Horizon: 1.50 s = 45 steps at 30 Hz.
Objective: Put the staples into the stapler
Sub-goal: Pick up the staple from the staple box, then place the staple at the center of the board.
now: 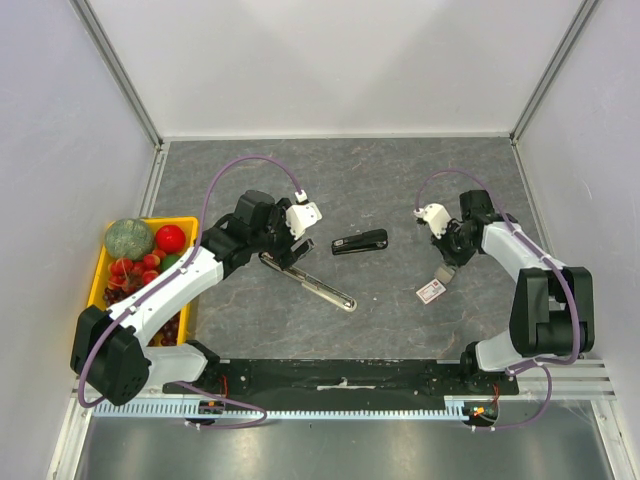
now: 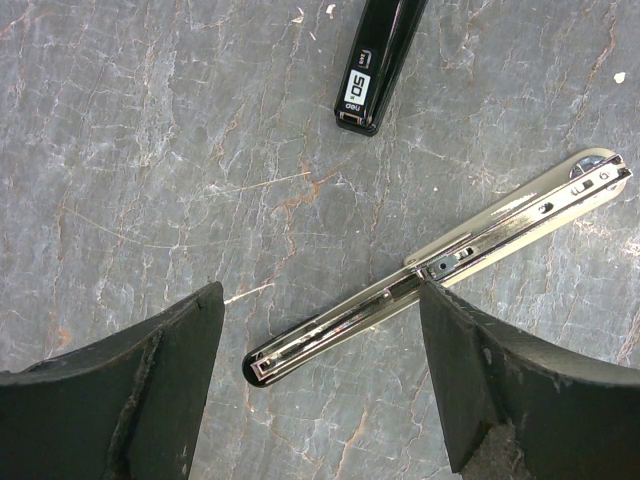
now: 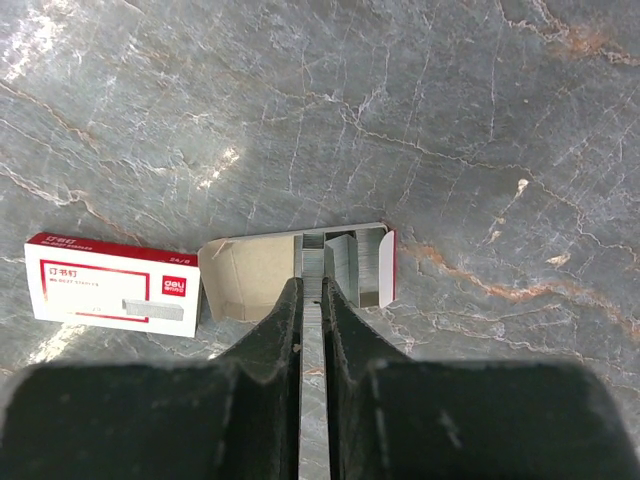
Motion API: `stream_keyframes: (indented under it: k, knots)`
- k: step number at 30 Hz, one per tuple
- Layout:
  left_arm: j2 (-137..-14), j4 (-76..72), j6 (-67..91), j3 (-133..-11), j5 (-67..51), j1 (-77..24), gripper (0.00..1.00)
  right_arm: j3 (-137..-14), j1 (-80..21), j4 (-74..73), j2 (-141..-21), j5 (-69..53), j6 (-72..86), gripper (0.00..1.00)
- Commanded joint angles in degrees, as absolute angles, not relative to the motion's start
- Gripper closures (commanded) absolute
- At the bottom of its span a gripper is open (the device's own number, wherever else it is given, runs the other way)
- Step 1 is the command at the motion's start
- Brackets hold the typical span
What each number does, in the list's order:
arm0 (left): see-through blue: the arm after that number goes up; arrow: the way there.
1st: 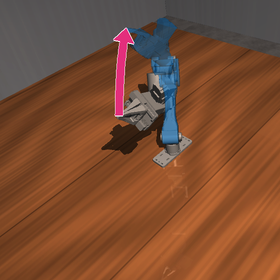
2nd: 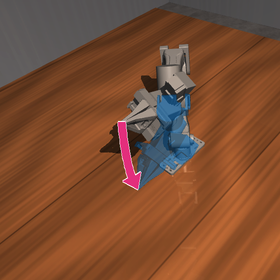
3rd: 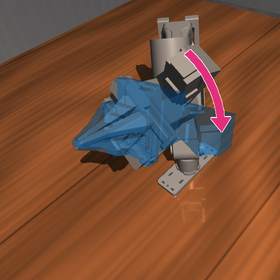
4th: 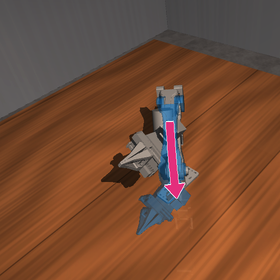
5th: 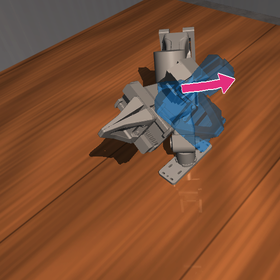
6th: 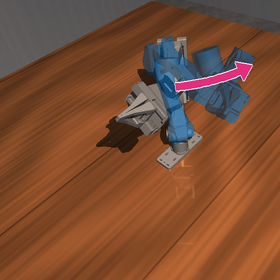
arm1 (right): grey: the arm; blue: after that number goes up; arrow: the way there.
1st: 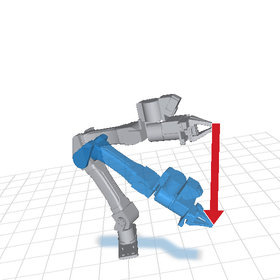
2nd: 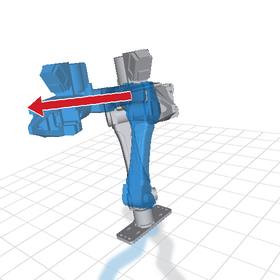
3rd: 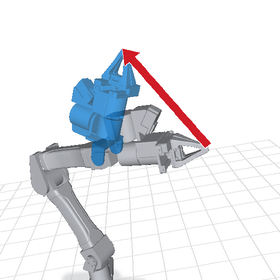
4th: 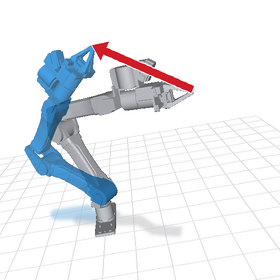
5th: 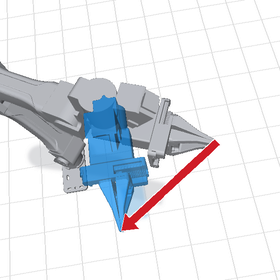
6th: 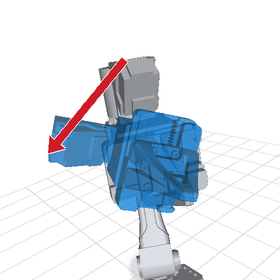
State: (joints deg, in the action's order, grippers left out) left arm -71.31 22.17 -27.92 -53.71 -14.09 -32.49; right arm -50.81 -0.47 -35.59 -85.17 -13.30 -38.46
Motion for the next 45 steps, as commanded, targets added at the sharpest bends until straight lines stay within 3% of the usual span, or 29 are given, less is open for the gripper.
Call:
stream_keyframes:
  k: [1, 13, 21, 39, 45]
  knots:
    - [-71.2, 20.1, -26.0, -53.7, -15.6, -32.3, 0.16, -54.1, -0.3, -37.7, -82.6, -14.8, -37.1, 0.88]
    - [-71.1, 19.9, -26.0, -53.7, -15.4, -32.3, 0.16, -52.2, -0.9, -37.0, -83.6, -13.6, -36.5, 0.87]
    - [-71.4, 20.0, -25.9, -53.8, -14.8, -32.2, 0.16, -52.6, -9.9, -33.0, -83.1, -7.6, -33.8, 0.87]
    - [-71.8, 19.2, -25.6, -53.6, -14.9, -31.6, 0.16, -52.4, -18.1, -27.0, -88.4, 2.6, -30.3, 0.87]
    - [-71.2, 19.2, -25.6, -53.3, -14.7, -31.0, 0.16, -52.4, -21.7, -28.7, -88.5, 1.2, -30.5, 0.75]
